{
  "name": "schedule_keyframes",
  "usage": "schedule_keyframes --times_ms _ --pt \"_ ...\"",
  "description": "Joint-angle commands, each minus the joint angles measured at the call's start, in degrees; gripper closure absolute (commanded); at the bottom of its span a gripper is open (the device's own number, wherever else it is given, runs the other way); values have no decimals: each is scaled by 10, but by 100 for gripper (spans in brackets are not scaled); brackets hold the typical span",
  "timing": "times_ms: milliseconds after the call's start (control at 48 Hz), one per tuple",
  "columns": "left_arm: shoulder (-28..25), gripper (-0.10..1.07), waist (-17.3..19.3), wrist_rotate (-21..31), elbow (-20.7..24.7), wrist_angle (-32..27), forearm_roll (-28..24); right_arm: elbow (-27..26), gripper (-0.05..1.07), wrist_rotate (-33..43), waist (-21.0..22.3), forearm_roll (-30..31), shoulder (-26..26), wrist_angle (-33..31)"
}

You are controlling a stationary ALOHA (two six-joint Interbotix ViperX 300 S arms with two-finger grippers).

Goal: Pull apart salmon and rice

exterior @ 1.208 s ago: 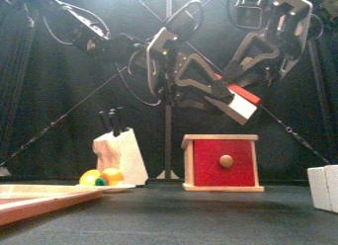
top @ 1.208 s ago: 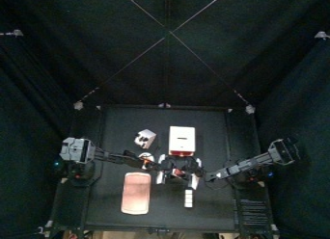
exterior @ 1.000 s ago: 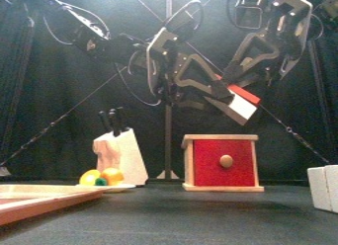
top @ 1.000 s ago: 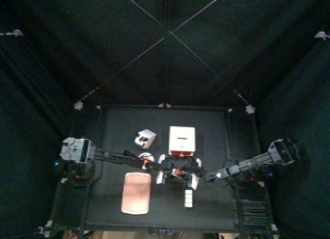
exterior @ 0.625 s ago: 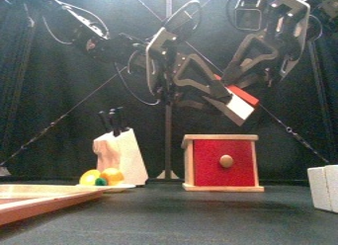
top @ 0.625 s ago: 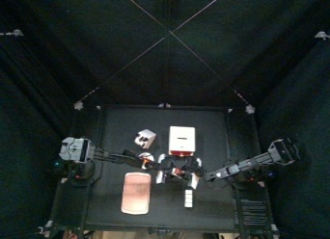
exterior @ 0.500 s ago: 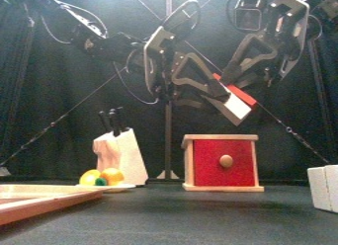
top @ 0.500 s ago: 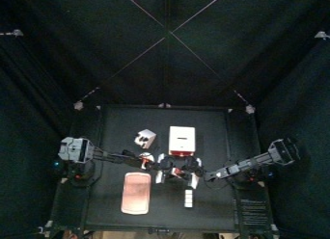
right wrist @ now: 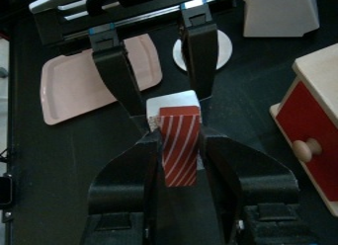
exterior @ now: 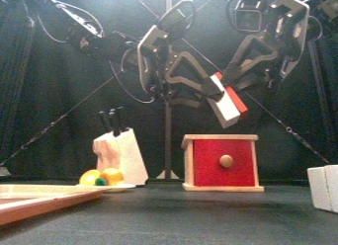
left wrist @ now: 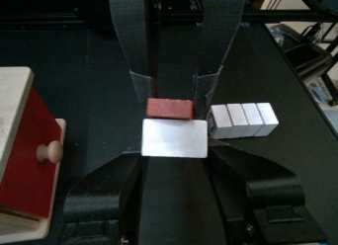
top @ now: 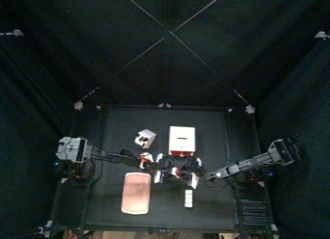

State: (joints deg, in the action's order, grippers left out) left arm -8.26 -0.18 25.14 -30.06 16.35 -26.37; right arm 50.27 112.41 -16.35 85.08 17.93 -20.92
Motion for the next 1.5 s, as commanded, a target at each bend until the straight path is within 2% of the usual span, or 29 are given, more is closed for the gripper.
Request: schedule_keyframes --times_ms 0,771,1479 --pt "25 28 4 -1 6 7 1 -2 54 -1 -1 -2 5 1" --pt "64 28 5 -1 -46 18 2 14 54 -2 -5 -23 28 0" --pt "76 28 5 -2 -58 22 2 23 54 -2 -5 -38 42 0"
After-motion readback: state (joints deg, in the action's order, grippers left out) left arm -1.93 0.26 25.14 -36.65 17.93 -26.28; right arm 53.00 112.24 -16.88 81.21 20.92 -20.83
